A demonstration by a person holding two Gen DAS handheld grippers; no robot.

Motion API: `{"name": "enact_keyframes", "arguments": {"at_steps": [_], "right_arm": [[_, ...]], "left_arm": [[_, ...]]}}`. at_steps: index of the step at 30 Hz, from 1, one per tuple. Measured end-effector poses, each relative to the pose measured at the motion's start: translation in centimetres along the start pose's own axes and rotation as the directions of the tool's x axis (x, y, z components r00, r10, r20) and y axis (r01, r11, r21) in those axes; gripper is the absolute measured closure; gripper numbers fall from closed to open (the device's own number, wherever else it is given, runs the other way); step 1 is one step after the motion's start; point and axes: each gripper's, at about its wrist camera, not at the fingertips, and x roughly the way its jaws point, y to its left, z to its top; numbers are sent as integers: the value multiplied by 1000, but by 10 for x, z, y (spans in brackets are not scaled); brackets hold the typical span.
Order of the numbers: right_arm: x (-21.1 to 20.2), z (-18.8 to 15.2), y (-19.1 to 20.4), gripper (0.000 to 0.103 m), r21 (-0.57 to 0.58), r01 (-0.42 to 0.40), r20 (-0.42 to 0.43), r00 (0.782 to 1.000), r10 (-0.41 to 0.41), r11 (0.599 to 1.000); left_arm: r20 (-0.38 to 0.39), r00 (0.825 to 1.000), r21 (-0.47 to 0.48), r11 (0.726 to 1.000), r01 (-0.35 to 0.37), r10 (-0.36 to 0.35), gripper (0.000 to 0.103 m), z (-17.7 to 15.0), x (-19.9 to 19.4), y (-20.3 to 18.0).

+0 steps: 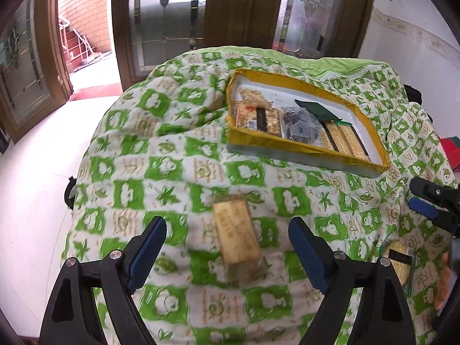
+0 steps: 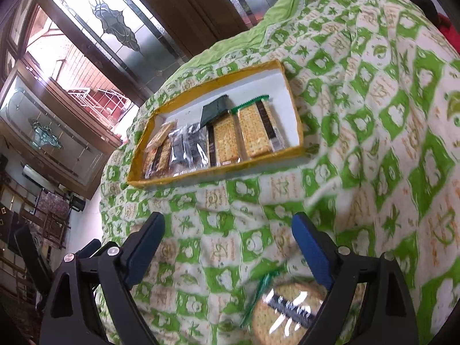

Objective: Organize snacks
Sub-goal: 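Grasp the round cracker bag with the right tool while the left grasps a biscuit pack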

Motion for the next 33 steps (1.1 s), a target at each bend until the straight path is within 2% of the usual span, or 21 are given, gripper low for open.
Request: {"name": "enact_keyframes", "arguments": {"at_steps": [8, 16, 19, 21, 25, 29, 31, 33], "right_arm": [[-11, -27, 9, 13, -37, 10, -110, 994, -14, 999], [-17, -44, 4, 14, -97, 100, -180, 977, -116, 990], [-8, -48, 5, 14, -177, 115, -241, 958, -156, 977], [2, -53, 10, 14, -266, 132, -295, 932, -211, 955], [16, -62, 9, 14, -338, 215, -305, 896, -323, 916], [28, -64, 11, 13, -384, 248, -296, 879, -373, 889], [35, -67, 12, 7, -420, 266, -287, 868, -405, 868], [46, -69, 8, 5, -432, 286, -306, 846, -437, 855]], "left_arm": [[-28, 1000, -3, 1000, -9, 9, 14, -20, -1, 8], [-45, 999, 30, 1000, 6, -5, 14, -26, 2, -1], [-42, 999, 62, 998, 6, -3, 14, -21, 6, -9], [-44, 999, 76, 997, -1, 4, 14, -17, 10, -13], [-67, 998, 87, 996, -14, 20, 14, -10, 25, -16], [-84, 996, 77, 997, -31, 38, 14, -9, 41, -16], [-95, 994, 60, 997, -39, 45, 14, -10, 47, -13], [-105, 994, 41, 999, -34, 38, 14, -12, 50, -10]]}}
